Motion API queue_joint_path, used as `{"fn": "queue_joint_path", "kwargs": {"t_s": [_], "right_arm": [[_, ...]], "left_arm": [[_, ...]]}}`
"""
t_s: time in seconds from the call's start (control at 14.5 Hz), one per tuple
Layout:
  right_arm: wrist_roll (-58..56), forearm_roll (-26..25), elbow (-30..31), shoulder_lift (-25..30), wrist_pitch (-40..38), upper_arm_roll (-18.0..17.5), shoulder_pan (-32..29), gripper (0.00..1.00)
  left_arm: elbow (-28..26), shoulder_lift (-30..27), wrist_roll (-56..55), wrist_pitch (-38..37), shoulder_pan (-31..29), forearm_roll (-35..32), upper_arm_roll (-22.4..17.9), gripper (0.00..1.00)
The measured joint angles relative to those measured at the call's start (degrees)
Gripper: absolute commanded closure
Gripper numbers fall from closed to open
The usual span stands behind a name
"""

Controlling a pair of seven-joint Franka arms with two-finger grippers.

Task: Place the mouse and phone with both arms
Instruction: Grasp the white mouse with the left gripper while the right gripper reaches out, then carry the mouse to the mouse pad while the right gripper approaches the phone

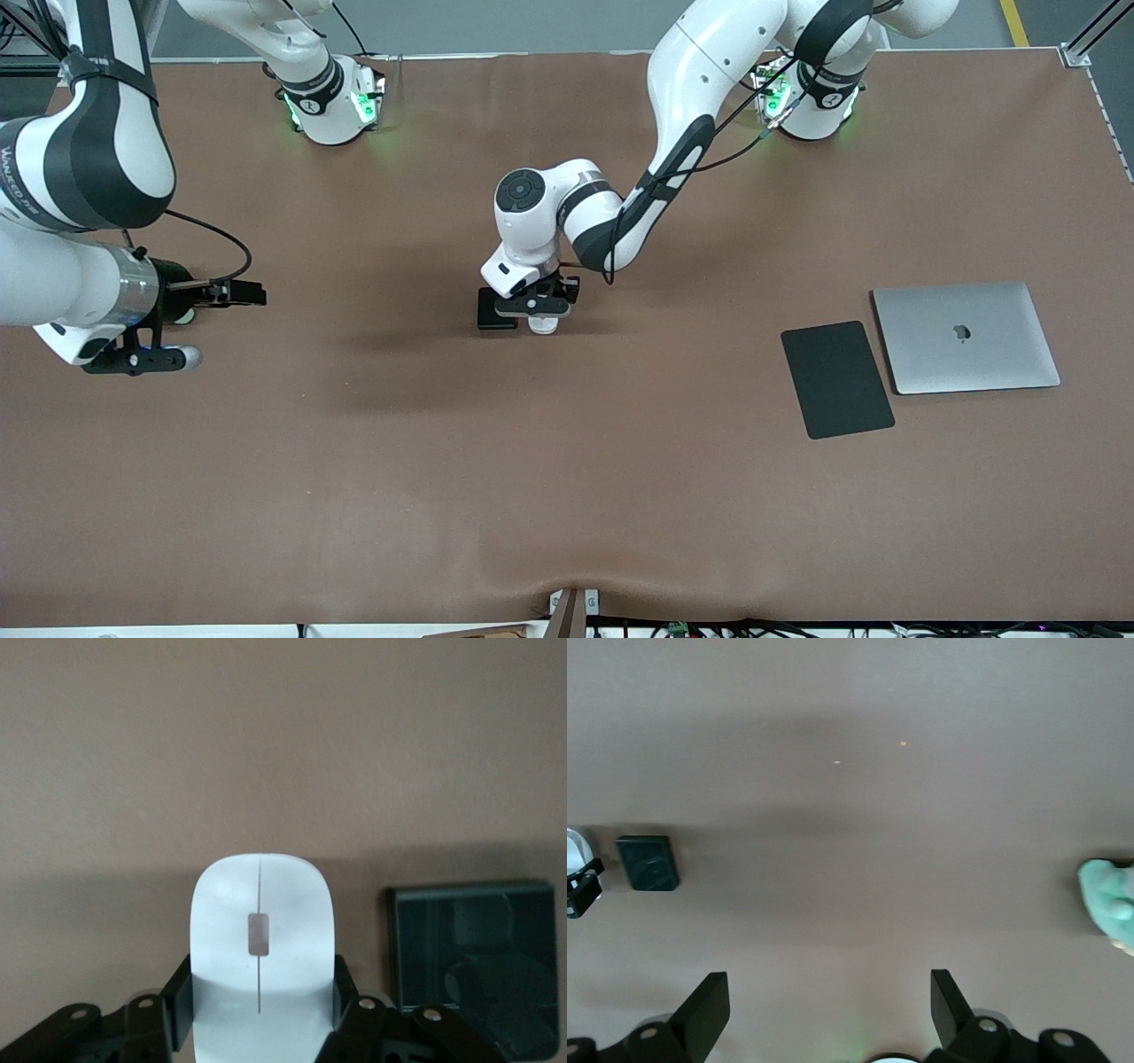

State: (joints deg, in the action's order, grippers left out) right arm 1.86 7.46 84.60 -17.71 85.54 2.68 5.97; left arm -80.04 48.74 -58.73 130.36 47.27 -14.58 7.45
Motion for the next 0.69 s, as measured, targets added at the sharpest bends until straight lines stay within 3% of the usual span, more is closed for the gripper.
{"fn": "queue_joint_path", "kwargs": {"t_s": [0.28,0.69], "right_arm": [[1.1,1.3,0.0,-1.1,2.6,0.0,1.5,0.00],[5.8,2.5,0.0,-3.4,6.6,-0.2,7.2,0.00]], "left_arm": [[-1.0,-6.3,0.2,-4.0,-5.5,0.0,0.0,1.00],[-9.4,-17.3,5.4,-4.8,-18.0,0.1,1.1,1.00]]}}
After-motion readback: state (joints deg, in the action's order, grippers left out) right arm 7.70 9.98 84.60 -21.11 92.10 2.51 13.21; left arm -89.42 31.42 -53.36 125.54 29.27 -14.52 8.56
